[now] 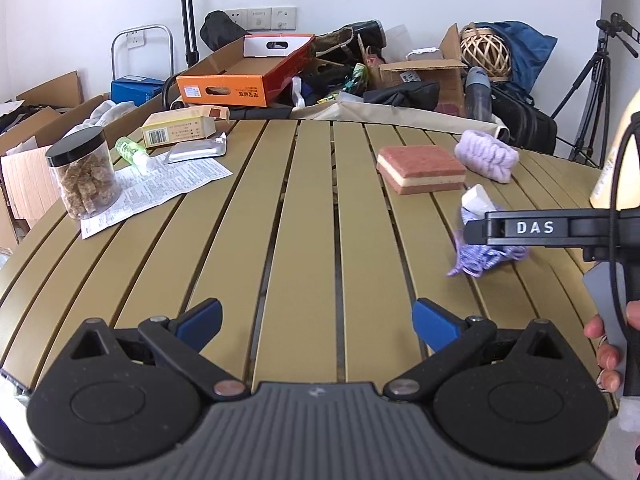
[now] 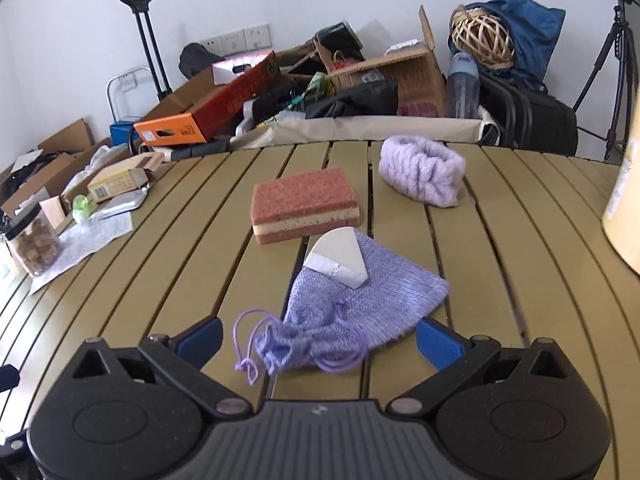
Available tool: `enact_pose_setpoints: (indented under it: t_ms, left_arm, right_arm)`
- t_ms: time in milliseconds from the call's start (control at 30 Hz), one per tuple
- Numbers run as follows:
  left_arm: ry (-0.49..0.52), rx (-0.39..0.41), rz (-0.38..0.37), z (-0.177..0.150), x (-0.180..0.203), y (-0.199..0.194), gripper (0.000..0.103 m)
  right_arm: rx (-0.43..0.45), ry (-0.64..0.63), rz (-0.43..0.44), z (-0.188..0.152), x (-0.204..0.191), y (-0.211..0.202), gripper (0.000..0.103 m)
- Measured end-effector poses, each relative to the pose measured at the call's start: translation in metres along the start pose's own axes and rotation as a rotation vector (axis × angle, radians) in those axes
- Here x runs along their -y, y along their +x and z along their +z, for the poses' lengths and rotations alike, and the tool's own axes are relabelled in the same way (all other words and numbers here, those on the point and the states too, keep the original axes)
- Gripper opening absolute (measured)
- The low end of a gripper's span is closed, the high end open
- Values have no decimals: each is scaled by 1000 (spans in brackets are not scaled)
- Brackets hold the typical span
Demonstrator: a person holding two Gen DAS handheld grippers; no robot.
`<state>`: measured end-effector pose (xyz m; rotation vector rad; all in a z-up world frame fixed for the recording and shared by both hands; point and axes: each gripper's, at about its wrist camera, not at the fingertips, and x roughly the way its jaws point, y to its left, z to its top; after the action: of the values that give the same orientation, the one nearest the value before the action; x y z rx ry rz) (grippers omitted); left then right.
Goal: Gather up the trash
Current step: 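Close the right gripper on the lavender knit pouch and lift it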
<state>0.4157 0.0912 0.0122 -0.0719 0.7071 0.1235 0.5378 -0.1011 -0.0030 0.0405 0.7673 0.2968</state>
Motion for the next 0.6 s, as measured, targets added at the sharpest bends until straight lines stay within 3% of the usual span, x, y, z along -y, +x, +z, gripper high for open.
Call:
enact_pose_setpoints:
  t_ms: [167,367,467,533,600]
  left_arm:
    - [-11,-1,7,4,-5,11,103]
    - [-30,-1,6,6,-11,16,103]
    - [-32,2,2,6,-12,14,103]
    - [-35,6,3,6,-13,12,103]
    - [-38,11,5,7,-14,8,103]
  right_arm:
    - [-14,-13,-20,2,-6,21,102]
    - [-17,-41,-32,-7,-6,26,82]
    - [3,-68,-8,-14,-5,17,62]
    - [11,-94,12,-17,-4,9,41]
    - [4,-116,58,-21,-3,1,37]
